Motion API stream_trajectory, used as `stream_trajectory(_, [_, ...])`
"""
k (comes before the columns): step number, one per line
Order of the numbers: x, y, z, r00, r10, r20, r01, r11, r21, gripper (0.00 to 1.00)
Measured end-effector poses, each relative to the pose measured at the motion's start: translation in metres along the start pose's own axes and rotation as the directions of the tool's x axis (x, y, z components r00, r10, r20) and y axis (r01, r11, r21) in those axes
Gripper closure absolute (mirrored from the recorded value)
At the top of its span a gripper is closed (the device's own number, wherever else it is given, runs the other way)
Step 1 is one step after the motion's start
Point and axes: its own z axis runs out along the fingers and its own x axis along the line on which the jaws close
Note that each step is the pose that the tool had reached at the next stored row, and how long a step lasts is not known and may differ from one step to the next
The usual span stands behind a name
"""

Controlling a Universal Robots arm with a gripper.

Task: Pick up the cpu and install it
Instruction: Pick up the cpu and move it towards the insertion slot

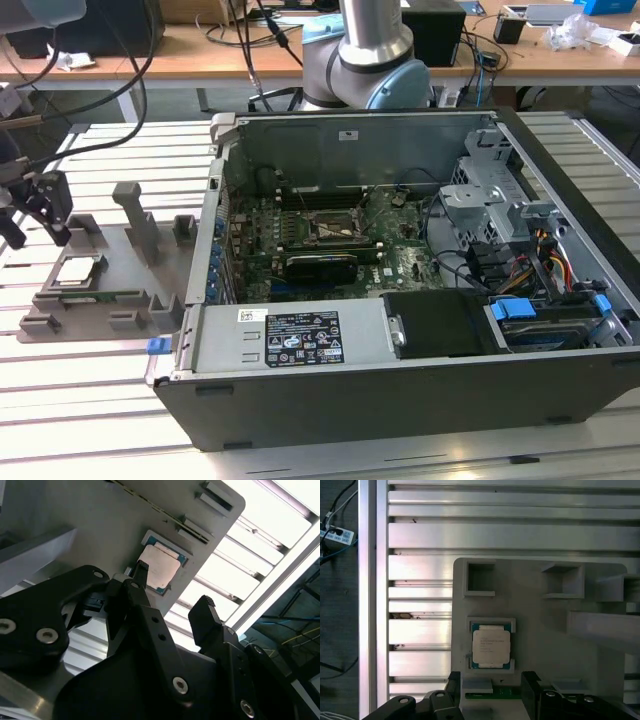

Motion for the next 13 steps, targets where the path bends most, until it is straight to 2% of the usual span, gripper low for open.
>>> stream_trajectory(13, [0.0003,0.0000,0.0096,1.0000,0.000,0.0001,0.000,1.0000,0.0000,0.40])
